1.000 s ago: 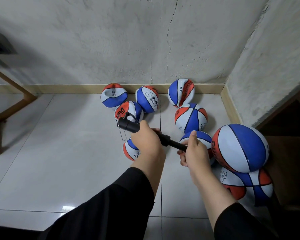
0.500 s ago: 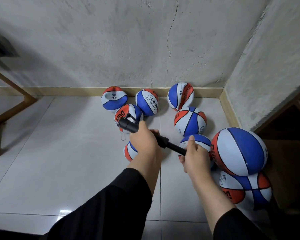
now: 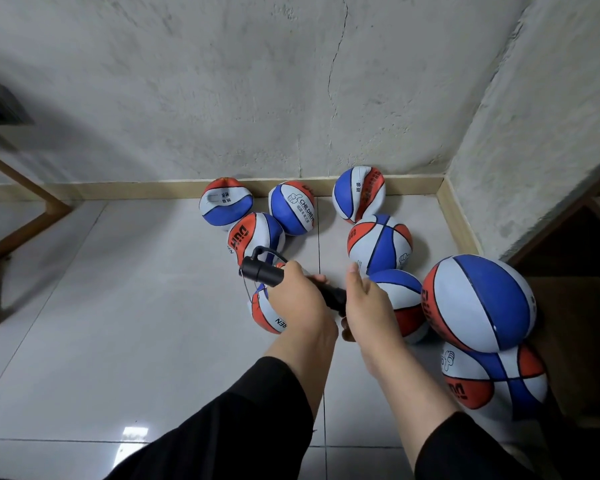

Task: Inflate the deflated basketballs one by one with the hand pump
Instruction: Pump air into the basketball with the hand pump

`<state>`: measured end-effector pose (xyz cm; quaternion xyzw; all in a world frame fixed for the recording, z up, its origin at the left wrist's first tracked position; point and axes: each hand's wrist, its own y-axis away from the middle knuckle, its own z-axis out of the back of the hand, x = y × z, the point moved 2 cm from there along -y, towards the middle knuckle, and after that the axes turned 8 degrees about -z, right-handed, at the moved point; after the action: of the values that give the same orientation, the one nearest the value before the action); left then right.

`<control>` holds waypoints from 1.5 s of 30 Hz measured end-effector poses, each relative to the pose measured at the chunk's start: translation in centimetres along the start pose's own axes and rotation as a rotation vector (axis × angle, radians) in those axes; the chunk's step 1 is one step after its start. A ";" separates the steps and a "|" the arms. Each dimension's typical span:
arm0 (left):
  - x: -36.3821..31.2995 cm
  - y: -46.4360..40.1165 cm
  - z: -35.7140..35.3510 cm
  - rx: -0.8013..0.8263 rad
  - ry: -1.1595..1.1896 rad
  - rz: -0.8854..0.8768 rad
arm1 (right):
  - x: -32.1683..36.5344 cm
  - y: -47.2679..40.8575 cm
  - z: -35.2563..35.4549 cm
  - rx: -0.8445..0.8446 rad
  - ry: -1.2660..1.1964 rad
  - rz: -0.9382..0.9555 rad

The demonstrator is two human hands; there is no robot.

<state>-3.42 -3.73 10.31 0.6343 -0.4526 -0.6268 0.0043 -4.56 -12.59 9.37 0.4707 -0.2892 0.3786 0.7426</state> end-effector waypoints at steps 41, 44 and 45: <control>-0.5 -1.6 -0.3 -0.010 -0.052 -0.060 | -1.2 -0.4 1.8 0.125 -0.553 -0.407; 0.1 -0.6 -0.6 0.004 -0.052 -0.089 | -0.6 0.1 1.2 0.172 -0.483 -0.393; 0.2 -0.3 -0.7 0.009 -0.043 -0.101 | -0.5 0.2 1.0 0.171 -0.450 -0.373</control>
<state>-2.71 -4.10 10.17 0.6427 -0.4228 -0.6376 -0.0402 -5.02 -13.57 9.47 0.6486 -0.3221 0.1452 0.6741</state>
